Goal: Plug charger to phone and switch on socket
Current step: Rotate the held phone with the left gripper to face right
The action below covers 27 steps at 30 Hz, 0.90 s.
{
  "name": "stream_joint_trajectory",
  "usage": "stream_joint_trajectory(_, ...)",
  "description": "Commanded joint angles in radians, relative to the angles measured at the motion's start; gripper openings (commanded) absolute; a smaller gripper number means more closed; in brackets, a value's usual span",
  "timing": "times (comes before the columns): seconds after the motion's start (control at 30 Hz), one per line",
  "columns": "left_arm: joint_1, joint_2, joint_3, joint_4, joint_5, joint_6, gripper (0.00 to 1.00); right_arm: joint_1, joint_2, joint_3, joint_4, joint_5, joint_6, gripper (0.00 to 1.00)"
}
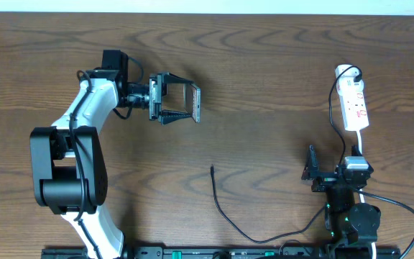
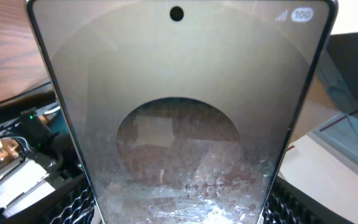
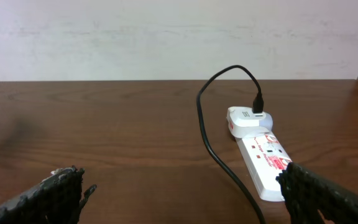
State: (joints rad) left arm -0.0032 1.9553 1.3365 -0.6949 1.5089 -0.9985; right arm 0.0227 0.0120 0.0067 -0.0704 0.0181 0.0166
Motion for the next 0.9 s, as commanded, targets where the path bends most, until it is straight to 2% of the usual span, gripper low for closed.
stream_joint_trajectory(0.0, 0.005, 0.003, 0.03, 0.03, 0.043, -0.008, 0.07, -0.004, -0.005, -0.001, -0.004, -0.002, -0.01, 0.99)
stream_joint_trajectory(0.2, 0.005, 0.003, 0.03, 0.159, -0.003, 0.056, 0.07, -0.004, -0.005, -0.001, -0.004, -0.002, -0.01, 0.99)
stream_joint_trajectory(0.37, 0.005, 0.003, 0.029, 0.182, -0.178, 0.187, 0.07, -0.004, -0.005, -0.001, -0.004, -0.002, -0.01, 0.99)
stream_joint_trajectory(0.47, 0.005, 0.003, 0.029, 0.181, -0.339, 0.293, 0.07, -0.004, -0.005, -0.001, -0.004, -0.002, -0.01, 0.99)
stream_joint_trajectory(0.67, 0.002, 0.003, 0.029, 0.186, -0.526, 0.291, 0.07, -0.004, -0.005, -0.001, -0.004, -0.002, -0.011, 0.99)
stream_joint_trajectory(0.87, 0.002, 0.003, 0.029, 0.259, -0.537, 0.287, 0.07, -0.004, -0.005, -0.001, -0.004, -0.002, -0.01, 0.99)
